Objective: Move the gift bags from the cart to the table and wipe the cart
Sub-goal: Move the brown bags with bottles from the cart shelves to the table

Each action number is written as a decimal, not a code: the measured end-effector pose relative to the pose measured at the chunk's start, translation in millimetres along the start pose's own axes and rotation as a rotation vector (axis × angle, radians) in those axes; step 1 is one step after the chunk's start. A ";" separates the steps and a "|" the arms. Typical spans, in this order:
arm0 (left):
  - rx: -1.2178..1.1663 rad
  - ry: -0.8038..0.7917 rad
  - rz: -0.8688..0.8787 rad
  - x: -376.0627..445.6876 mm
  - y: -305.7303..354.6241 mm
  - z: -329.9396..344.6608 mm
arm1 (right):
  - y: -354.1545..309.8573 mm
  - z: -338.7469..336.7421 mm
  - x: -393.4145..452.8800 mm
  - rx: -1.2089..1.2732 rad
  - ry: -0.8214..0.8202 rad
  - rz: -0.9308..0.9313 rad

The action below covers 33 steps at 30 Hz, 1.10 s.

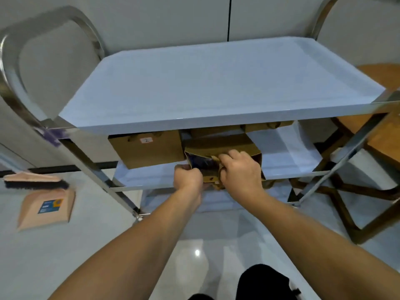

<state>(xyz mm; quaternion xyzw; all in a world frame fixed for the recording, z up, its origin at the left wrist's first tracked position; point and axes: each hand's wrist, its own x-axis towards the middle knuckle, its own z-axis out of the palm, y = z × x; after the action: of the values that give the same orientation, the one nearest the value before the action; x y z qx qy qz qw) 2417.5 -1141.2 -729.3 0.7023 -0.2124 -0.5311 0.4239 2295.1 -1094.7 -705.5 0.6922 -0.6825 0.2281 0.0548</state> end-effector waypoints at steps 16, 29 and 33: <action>0.264 -0.104 -0.413 -194.2 109.4 -77.0 | -68.4 -214.6 -9.7 0.643 -0.365 0.656; 1.065 -0.403 -0.042 -377.6 170.7 -162.5 | -122.0 -448.7 -69.4 0.139 -0.585 0.574; 1.258 -0.563 0.300 -447.1 182.9 -147.6 | -115.8 -513.8 -99.1 0.144 -0.417 0.678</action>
<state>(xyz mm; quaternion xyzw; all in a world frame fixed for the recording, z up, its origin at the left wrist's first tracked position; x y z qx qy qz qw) 2427.4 -852.6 -314.8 0.6130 -0.6754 -0.4048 -0.0649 2287.1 -797.3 -259.6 0.4615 -0.8509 0.1353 -0.2116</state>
